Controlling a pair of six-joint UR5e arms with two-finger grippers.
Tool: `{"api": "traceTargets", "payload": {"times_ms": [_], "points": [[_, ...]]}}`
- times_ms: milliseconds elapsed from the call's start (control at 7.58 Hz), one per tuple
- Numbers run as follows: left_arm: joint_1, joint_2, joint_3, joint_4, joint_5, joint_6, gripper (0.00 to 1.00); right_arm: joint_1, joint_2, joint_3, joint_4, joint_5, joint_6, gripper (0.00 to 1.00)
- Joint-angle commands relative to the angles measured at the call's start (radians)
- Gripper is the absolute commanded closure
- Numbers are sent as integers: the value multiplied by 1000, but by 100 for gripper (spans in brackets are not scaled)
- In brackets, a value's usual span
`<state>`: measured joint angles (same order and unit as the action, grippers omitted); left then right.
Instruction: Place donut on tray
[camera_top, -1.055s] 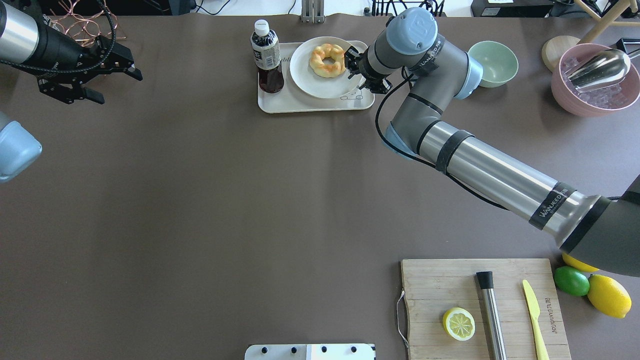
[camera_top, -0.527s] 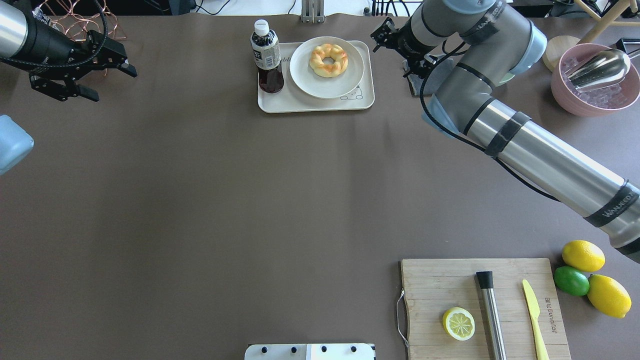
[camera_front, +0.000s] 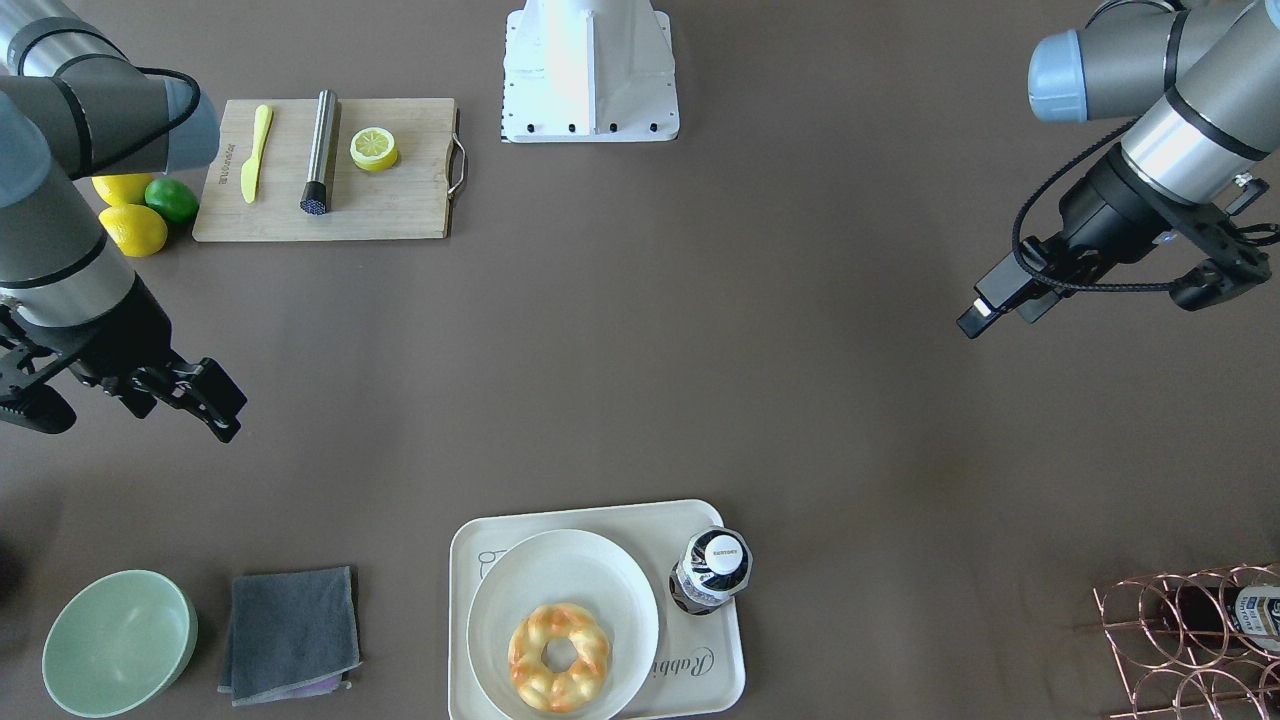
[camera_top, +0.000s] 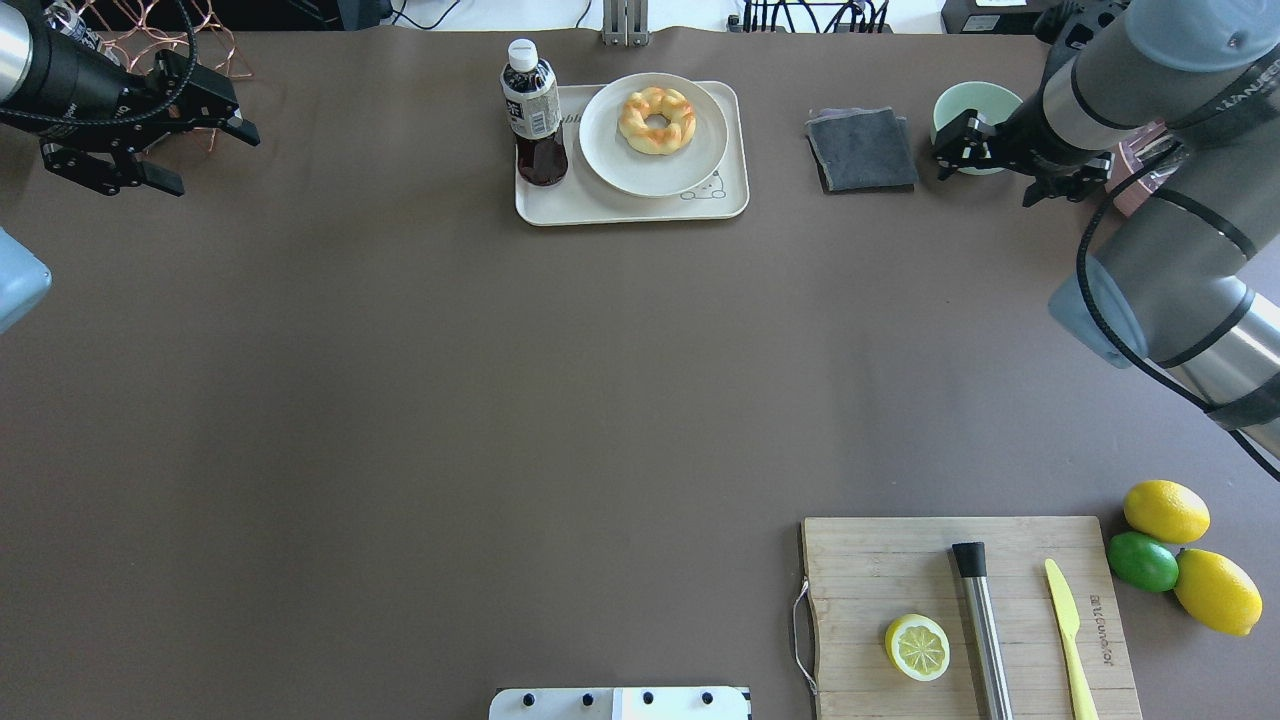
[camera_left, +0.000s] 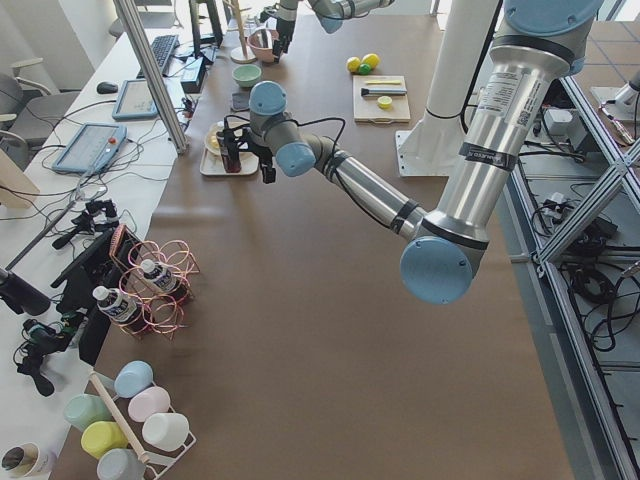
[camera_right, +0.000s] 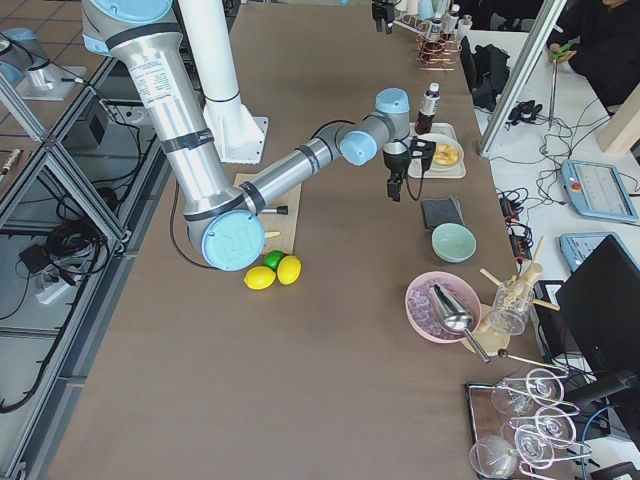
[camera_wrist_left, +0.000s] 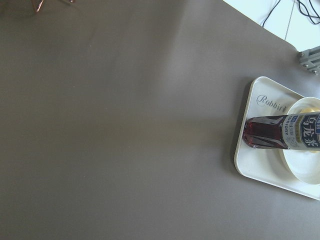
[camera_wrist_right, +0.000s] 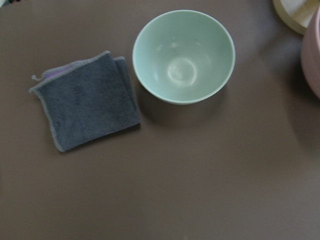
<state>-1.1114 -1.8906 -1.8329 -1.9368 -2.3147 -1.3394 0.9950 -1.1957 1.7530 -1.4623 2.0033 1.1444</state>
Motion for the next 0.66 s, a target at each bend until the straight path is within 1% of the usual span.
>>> {"api": "traceTargets", "payload": {"times_ms": [0, 132, 264, 396, 527], "points": [[-24, 25, 1, 1, 3, 73, 2, 57, -53, 139, -429, -96, -490, 0], [-51, 44, 10, 5, 3, 156, 2, 126, -61, 170, -551, -98, -694, 0], [-76, 70, 20, 9, 3, 249, 2, 199, -124, 192, -576, -89, -851, 0], [-111, 88, 36, 10, -2, 326, 2, 279, -183, 180, -570, -87, -1034, 0], [-146, 123, 44, 19, -5, 461, 2, 375, -206, 142, -567, -81, -1201, 0]]}}
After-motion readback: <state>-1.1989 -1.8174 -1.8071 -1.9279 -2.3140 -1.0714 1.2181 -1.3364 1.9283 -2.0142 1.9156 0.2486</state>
